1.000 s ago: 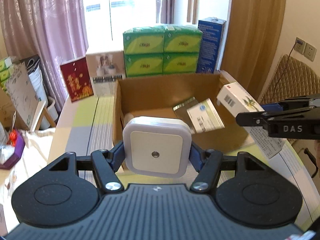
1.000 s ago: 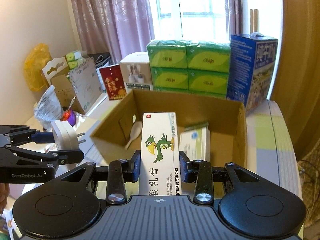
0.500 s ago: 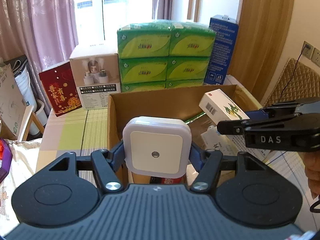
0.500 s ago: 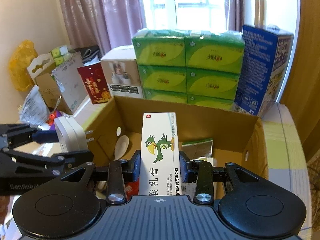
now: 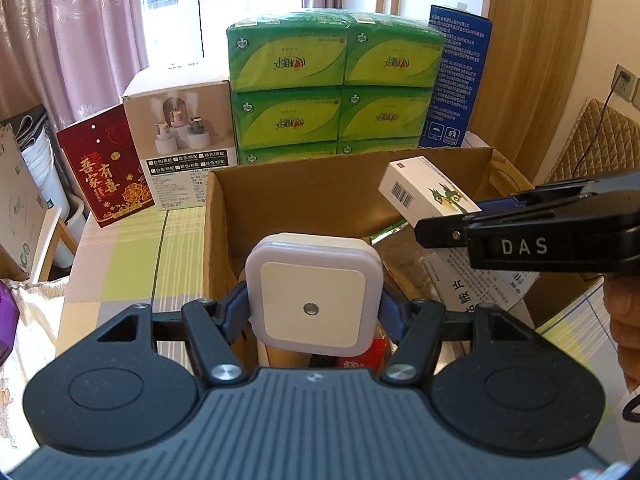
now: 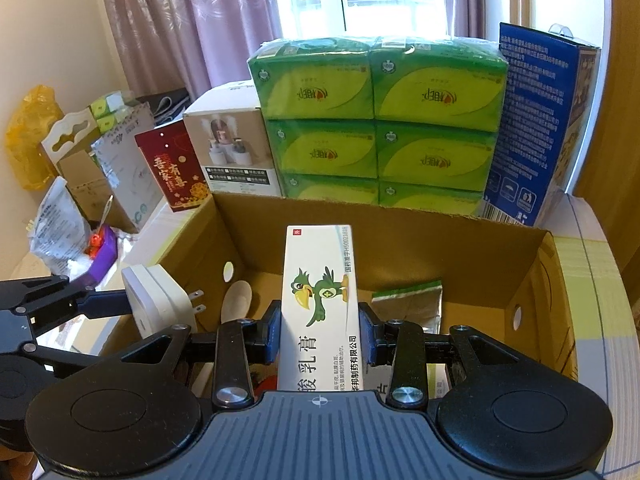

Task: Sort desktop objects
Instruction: 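Open the left tool to drop the night light into the box while the right tool lowers the ointment box, then withdraw both open tools from the box back toward the table, then lower both open tools toward the clear tray and green medicine box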

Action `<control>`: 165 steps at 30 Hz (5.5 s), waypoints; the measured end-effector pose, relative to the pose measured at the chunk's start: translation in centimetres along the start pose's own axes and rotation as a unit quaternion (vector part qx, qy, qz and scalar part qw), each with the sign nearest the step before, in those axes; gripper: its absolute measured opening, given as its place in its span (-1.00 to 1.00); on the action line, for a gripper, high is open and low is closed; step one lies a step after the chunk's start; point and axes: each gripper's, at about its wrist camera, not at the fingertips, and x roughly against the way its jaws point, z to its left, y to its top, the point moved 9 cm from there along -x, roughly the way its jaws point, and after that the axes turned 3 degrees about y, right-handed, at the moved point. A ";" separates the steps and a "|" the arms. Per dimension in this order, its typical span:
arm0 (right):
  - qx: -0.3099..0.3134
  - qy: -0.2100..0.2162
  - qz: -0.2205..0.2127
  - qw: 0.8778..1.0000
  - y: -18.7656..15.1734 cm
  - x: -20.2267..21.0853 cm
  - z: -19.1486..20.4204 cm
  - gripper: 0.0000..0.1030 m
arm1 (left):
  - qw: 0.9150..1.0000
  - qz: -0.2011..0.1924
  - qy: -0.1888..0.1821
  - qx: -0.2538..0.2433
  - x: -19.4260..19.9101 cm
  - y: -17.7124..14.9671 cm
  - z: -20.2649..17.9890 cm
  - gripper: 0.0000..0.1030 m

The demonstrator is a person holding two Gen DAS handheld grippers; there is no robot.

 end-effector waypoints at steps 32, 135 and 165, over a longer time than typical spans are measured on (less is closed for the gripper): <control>0.000 0.002 -0.002 1.000 0.2 -0.7 0.7 -0.31 | 0.999 -0.011 0.020 -0.023 1.1 -0.5 1.4 0.33; 0.086 -0.003 -0.012 0.996 -16.3 24.8 3.6 0.96 | 0.998 -0.023 0.016 -0.049 23.9 -12.3 -5.8 0.97; 0.341 0.057 0.101 0.933 -23.2 15.5 5.3 0.96 | 0.976 0.055 -0.029 -0.210 14.9 -18.3 -4.3 0.97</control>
